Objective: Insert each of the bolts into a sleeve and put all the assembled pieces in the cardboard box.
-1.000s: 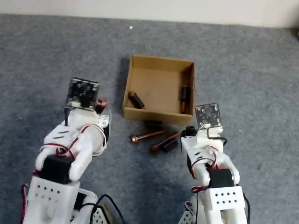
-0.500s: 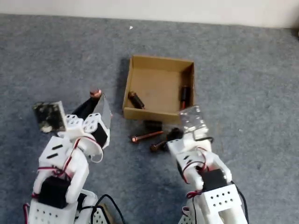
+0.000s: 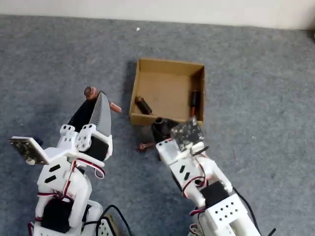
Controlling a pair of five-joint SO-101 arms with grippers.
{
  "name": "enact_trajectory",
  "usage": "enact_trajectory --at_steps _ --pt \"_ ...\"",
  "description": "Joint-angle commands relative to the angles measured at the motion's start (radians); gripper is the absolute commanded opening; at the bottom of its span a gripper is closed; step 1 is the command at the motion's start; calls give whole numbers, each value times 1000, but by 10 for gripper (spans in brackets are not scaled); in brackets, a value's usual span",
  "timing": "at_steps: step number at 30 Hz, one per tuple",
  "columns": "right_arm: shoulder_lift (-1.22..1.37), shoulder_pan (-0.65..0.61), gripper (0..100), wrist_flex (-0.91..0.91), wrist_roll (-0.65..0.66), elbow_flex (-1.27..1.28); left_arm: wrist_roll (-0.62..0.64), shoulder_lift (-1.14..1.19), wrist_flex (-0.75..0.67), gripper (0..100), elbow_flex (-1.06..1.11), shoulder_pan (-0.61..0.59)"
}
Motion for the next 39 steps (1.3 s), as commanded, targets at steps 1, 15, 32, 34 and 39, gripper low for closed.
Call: enact_trajectory --at_steps 1,15,32,34,39 --pt "-22 -16 5 -116 3 33 44 -12 -32 6 -7 16" --pt "-22 -19 5 -406 112 206 -32 -10 -38 6 87 239" --pt "-22 -85 5 -409 238 248 -112 -10 -275 6 254 277" --pt "-22 -65 5 -409 238 248 -112 -10 -267 6 260 277" --pt "-22 -56 5 -409 236 249 -164 -10 -215 6 263 278"
